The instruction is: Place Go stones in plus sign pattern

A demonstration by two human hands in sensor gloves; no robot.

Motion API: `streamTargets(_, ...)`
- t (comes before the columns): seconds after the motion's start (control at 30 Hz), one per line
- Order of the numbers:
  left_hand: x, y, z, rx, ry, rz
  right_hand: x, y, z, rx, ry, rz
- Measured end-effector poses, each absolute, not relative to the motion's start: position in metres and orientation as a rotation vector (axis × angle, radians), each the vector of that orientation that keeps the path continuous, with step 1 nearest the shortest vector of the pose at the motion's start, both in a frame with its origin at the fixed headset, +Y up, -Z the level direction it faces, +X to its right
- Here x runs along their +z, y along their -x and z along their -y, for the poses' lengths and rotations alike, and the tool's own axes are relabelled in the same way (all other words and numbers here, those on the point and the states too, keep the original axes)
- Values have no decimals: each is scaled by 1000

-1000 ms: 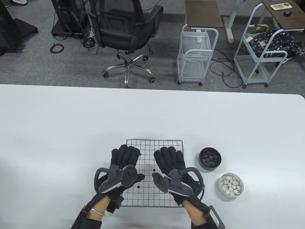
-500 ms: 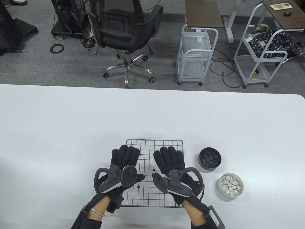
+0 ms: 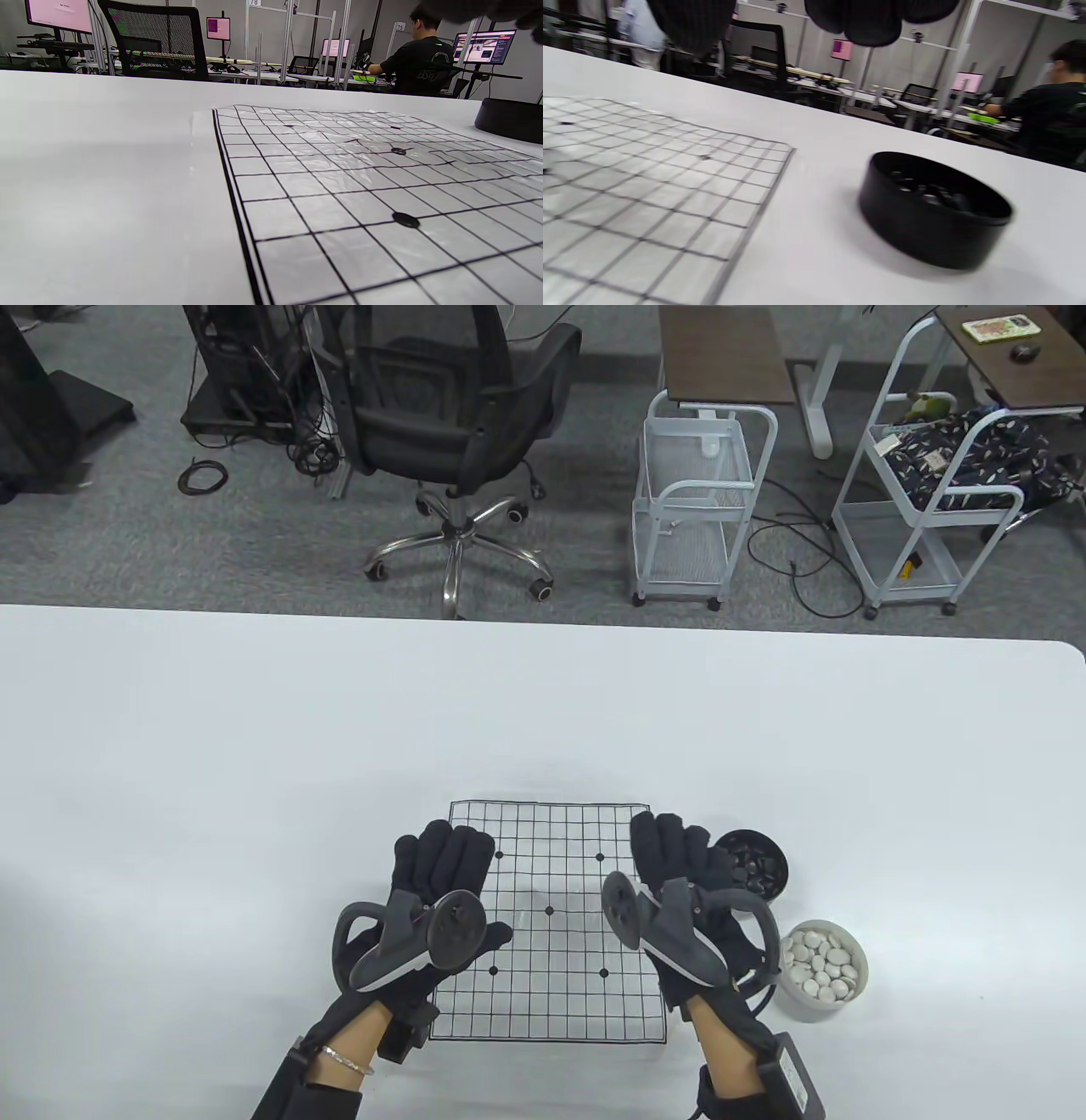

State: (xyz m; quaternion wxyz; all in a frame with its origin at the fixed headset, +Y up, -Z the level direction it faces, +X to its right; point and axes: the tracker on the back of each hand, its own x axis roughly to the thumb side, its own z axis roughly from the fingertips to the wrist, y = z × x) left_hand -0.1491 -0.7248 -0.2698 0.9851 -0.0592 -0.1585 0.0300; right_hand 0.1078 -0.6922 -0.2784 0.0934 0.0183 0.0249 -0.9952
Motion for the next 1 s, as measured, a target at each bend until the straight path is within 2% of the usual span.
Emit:
streamTargets(0.2, -270, 150, 725, 53, 116, 308, -304, -150, 690, -2875, -406, 78)
streamTargets(0.37, -270, 152, 725, 54, 120, 299, -330, -170, 707, -2867, -511, 295)
streamTargets(0.57, -270, 154, 725, 64, 122, 290, -352, -171, 735, -2729, -574, 444)
streamTargets(0.83, -271, 157, 724, 84, 123, 287, -366, -166, 744, -2629, -559, 427)
streamTargets(1.0, -271, 157, 724, 82, 122, 289, -366, -163, 747, -2587, -509, 342)
